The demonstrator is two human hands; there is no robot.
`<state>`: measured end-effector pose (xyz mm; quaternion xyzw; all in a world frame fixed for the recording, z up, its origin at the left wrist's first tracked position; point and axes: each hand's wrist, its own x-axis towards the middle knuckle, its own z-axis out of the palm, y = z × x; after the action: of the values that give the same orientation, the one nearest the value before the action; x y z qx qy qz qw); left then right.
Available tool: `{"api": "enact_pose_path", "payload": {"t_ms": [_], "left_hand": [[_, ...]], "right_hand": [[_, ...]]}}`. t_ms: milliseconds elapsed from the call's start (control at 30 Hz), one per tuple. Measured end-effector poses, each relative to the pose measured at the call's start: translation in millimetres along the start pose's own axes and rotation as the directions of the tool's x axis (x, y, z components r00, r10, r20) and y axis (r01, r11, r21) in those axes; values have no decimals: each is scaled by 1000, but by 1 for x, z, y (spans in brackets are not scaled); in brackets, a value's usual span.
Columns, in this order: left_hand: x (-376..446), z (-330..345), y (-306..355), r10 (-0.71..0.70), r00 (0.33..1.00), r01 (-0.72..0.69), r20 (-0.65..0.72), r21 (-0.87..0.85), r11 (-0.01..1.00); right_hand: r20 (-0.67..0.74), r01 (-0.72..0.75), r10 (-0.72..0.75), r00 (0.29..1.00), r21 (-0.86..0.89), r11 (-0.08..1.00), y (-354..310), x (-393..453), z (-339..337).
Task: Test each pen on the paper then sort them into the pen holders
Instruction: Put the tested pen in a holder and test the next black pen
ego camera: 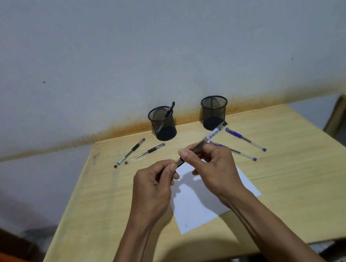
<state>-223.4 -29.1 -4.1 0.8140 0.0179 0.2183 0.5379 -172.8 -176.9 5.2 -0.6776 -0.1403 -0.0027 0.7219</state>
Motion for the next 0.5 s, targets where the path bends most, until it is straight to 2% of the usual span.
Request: {"api": "enact_pose_path", "payload": {"t_ms": [200, 333, 500], "left_hand": [[0, 1, 1, 5, 1000, -5, -6, 3, 1000], [0, 2, -1, -15, 1000, 15, -7, -5, 1000], [2, 7, -4, -19, 999, 18, 36, 19, 1000]], "right_hand": [[1, -28, 28, 1000, 20, 999, 1, 1, 0], [-66, -99, 111, 992, 162, 982, -4, 4, -10], [-172, -114, 139, 975, 147, 982, -1, -1, -19]]}}
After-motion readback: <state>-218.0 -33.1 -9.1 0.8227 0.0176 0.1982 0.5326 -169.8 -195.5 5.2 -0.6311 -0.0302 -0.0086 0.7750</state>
